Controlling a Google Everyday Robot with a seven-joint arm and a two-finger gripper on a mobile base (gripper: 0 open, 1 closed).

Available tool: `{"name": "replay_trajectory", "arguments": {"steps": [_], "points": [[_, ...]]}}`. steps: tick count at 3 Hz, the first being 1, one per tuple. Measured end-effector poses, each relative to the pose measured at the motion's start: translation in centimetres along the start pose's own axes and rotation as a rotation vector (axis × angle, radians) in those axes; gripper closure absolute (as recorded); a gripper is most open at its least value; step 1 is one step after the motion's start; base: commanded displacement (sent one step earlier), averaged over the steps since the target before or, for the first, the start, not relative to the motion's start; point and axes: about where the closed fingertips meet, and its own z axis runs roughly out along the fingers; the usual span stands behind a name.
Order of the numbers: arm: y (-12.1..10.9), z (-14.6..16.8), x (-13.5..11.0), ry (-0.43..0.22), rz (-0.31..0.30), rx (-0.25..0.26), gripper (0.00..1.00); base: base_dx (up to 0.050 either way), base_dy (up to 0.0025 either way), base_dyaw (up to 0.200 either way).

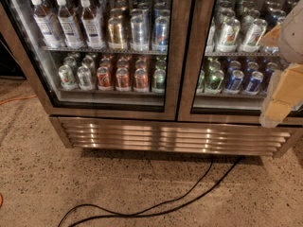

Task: Open left fridge door

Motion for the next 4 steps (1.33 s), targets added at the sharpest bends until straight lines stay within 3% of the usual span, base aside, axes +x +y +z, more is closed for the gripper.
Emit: {"name": "replay_trajectory", "arguments": {"steps": [2, 3, 4], "points": [[-0.5, 0.6, -0.2, 0.019, 0.002, 0.000, 0.00, 0.000, 0.00000, 0.000], [-2.3, 3.7, 0.6, -0.071, 0.000, -0.055, 0.00, 0.000, 0.00000, 0.000], [-2.6, 10.1, -0.3, -0.309, 0.001, -0.188, 0.00, 0.000, 0.00000, 0.000]]}}
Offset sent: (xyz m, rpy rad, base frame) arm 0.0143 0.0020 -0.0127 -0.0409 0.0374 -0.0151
